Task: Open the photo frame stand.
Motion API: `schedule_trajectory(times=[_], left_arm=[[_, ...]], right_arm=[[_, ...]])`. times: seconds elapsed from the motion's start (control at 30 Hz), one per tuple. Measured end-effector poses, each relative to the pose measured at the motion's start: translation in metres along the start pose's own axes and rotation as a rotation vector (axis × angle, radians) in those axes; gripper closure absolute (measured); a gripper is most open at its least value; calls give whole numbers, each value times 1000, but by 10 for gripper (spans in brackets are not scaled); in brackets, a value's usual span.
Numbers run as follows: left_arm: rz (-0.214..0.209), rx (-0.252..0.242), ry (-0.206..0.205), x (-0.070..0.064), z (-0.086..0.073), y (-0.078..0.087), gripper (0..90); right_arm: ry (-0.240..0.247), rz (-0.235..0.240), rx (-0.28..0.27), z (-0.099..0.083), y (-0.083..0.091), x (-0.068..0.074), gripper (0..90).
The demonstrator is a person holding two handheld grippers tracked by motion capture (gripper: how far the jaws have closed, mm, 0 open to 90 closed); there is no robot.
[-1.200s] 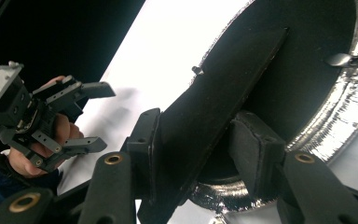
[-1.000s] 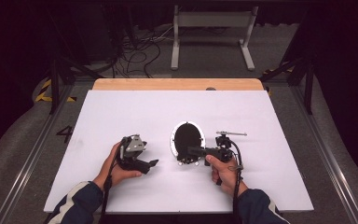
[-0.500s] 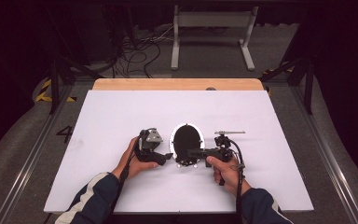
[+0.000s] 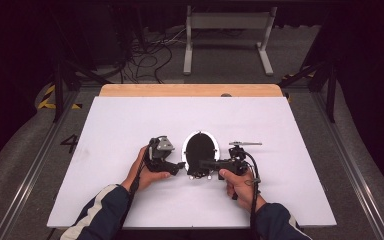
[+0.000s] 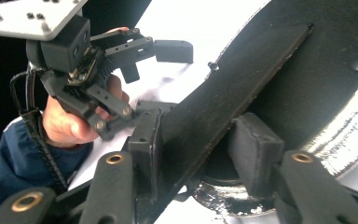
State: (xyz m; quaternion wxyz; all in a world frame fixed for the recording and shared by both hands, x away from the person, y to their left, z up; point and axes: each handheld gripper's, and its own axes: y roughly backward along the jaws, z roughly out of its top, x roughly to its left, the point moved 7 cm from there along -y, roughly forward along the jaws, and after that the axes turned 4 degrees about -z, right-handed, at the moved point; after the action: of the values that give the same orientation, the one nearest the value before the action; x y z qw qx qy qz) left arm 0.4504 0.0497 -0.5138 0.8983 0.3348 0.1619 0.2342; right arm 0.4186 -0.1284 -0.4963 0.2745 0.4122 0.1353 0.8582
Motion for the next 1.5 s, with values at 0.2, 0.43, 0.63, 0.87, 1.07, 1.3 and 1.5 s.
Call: schedule_trajectory(times=[0.2,0.43,0.63,0.87,1.07,1.3,1.5], left_arm=[[-67,-21,41,1,1,2,224],[-141,-31,38,-4,3,0,237],[-200,-27,32,-9,7,-2,297],[-229,-40,51,-8,8,2,372],[-217,-85,51,-1,10,12,553],[-190,-100,30,3,10,17,664],[-187,-101,4,7,8,19,780]], right_arm=[[70,16,-10,0,1,2,595],[165,19,-20,-2,4,7,615],[221,20,-20,-2,7,13,641],[260,30,-26,-2,8,17,653],[334,6,-42,2,8,23,707],[376,-5,-42,4,8,23,716],[440,0,-32,6,7,25,728]])
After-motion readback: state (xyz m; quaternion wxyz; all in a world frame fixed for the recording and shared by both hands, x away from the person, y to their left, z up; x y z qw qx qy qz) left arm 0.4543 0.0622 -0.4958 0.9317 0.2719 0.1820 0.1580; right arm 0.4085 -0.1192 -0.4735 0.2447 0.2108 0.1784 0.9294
